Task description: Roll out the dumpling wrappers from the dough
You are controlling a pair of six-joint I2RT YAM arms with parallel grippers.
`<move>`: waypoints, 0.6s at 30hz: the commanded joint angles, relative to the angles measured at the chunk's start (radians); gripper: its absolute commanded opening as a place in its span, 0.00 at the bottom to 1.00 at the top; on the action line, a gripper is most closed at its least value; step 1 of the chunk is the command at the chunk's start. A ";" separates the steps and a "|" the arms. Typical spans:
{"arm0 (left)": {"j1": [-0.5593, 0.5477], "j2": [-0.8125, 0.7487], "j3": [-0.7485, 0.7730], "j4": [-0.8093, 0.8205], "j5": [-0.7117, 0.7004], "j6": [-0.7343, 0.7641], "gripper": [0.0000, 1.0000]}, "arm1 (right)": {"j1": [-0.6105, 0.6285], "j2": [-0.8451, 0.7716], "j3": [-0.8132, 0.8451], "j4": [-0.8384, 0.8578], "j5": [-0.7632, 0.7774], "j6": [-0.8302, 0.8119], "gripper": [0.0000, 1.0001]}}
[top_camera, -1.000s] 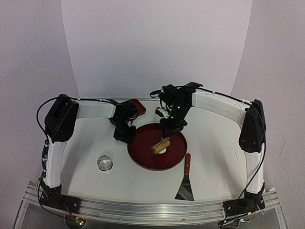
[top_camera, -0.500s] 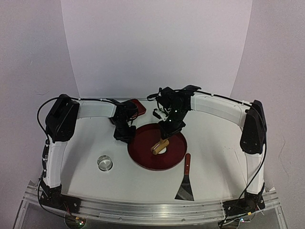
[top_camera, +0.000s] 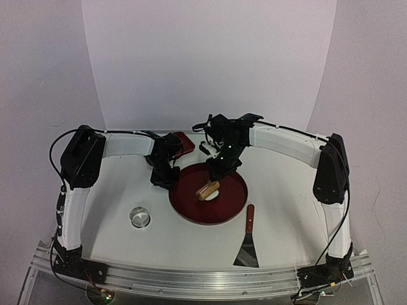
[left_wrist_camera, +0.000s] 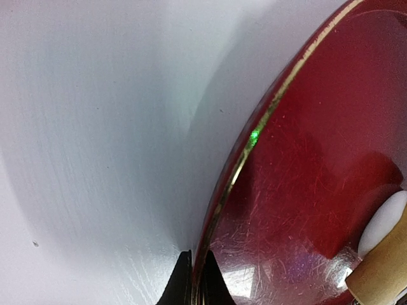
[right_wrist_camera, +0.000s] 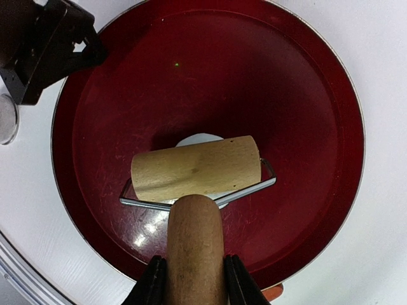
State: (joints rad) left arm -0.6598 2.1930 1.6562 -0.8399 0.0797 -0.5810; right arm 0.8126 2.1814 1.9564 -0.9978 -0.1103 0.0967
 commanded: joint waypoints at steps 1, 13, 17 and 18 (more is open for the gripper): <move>-0.006 0.047 -0.038 -0.150 -0.092 -0.026 0.00 | -0.025 0.300 -0.103 -0.003 0.110 -0.016 0.00; -0.005 0.044 -0.037 -0.161 -0.122 -0.034 0.00 | -0.025 0.249 0.058 -0.020 0.080 0.001 0.00; -0.004 0.050 -0.034 -0.161 -0.129 -0.054 0.00 | -0.024 0.209 0.204 -0.079 0.037 0.021 0.00; -0.005 0.053 -0.031 -0.167 -0.131 -0.062 0.00 | -0.025 0.201 0.237 -0.093 0.032 0.031 0.00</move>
State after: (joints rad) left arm -0.6595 2.1918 1.6547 -0.8391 0.0742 -0.5937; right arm 0.8056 2.3363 2.1269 -0.7604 -0.1020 0.0986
